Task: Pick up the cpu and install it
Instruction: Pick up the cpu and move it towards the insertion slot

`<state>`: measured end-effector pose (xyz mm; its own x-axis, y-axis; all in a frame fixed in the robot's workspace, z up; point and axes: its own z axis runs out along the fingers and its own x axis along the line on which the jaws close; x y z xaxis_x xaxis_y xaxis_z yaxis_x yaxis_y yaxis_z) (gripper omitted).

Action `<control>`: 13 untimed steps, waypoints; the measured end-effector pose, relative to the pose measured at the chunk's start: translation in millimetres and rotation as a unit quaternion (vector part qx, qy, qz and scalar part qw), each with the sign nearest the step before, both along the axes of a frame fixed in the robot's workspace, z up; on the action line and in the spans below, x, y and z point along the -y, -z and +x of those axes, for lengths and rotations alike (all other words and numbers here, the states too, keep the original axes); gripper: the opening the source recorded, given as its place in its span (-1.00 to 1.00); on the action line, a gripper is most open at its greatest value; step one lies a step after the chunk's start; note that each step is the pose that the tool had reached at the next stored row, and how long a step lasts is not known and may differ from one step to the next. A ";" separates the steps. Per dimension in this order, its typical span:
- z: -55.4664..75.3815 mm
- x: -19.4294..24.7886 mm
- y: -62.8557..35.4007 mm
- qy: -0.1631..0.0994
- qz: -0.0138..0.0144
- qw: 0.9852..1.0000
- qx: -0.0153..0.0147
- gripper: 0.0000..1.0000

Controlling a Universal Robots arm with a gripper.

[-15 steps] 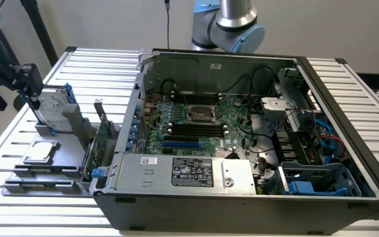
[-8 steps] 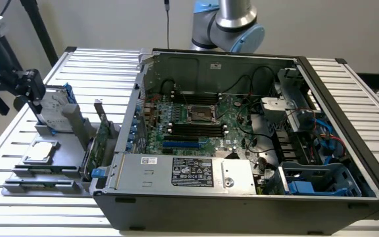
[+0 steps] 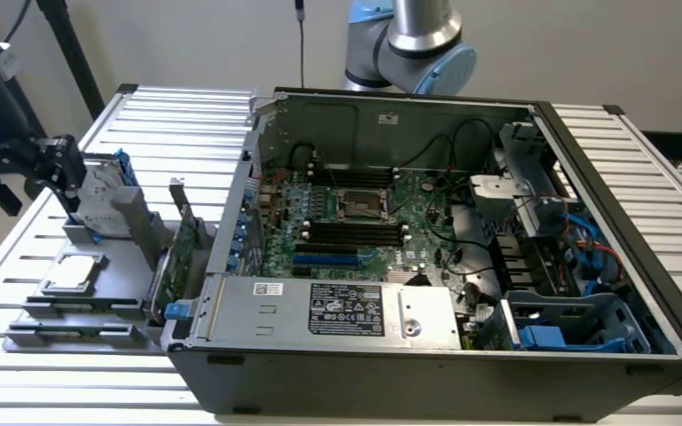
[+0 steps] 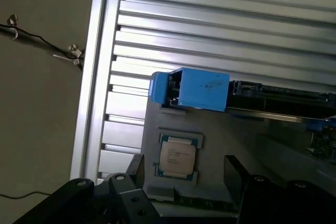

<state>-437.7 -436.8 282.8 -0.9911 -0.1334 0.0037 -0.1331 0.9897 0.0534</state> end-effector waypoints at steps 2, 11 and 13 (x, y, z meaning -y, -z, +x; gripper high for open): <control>0.0 0.0 3.7 -0.004 0.000 1.000 0.000 0.43; -0.4 0.6 20.1 -0.003 0.000 1.000 0.000 0.43; -0.6 0.6 23.7 0.008 0.000 1.000 0.000 0.43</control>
